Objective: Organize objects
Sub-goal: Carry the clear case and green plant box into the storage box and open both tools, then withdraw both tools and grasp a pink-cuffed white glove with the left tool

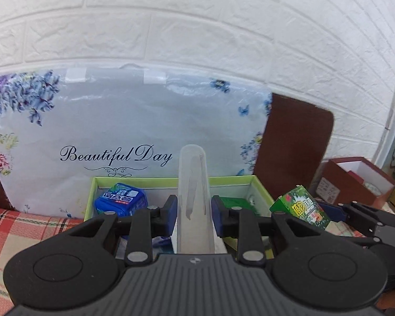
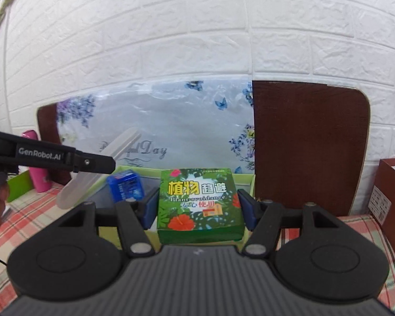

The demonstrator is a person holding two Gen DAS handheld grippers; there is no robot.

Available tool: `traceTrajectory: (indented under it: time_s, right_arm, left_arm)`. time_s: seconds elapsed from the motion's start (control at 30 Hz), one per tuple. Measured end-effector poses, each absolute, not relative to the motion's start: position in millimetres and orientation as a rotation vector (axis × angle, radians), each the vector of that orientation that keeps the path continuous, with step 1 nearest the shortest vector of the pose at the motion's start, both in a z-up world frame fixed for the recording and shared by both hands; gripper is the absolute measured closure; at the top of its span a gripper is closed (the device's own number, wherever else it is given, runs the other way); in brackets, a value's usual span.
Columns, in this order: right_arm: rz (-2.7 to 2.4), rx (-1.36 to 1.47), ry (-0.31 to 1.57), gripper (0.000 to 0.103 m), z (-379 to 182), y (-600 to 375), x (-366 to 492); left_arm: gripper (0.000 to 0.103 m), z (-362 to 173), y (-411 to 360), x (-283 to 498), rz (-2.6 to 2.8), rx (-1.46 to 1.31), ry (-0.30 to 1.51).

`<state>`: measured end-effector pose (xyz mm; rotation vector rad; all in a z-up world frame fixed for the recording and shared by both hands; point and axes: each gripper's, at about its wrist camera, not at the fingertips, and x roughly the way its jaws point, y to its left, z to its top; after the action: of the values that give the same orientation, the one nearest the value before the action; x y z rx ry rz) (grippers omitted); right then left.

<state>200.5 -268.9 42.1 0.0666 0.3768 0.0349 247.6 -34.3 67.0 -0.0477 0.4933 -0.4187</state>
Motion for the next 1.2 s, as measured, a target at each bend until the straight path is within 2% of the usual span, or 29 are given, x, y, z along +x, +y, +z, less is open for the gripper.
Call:
traceTrajectory:
  time_s: [0.2, 0.23, 0.27, 0.3, 0.4, 0.47, 0.6, 0.87, 1.2]
  right_arm:
    - [0.023, 0.046, 0.438, 0.041, 18.0, -269.9, 248.1]
    - [0.027, 0.044, 0.443, 0.040, 13.7, -269.1, 254.0]
    - [0.037, 0.041, 0.450, 0.035, 9.7, -268.2, 258.5]
    - [0.039, 0.034, 0.462, 0.018, 6.4, -267.6, 262.2]
    - [0.031, -0.001, 0.405, 0.004, 2.4, -262.2, 248.7]
    - [0.012, -0.036, 0.342, 0.000, 4.0, -258.2, 229.0]
    - [-0.007, -0.033, 0.307, 0.000, 5.4, -256.4, 192.0]
    - [0.000, 0.048, 0.364, 0.000, 14.2, -253.5, 135.4]
    - [-0.009, 0.091, 0.501, 0.000, -30.9, -239.9, 72.0]
  left_arm:
    - [0.073, 44.6, -40.6, 286.6, -0.393, -0.015, 0.529]
    - [0.068, 41.7, -41.7, 288.5, -0.391, 0.004, 0.524]
    - [0.046, 39.0, -41.9, 288.4, -0.376, 0.016, 0.527]
    - [0.032, 37.2, -40.5, 285.3, -0.355, 0.017, 0.527]
    - [0.031, 36.0, -26.6, 261.1, -0.357, -0.016, 0.473]
    - [0.030, 35.4, -13.2, 243.0, -0.348, -0.063, 0.457]
    - [0.029, 32.1, 3.1, 218.1, -0.327, -0.144, 0.503]
    - [0.029, 24.3, 3.5, 166.8, -0.271, -0.169, 0.609]
    - [0.029, -10.8, -1.6, 128.2, -0.228, -0.197, 0.749]
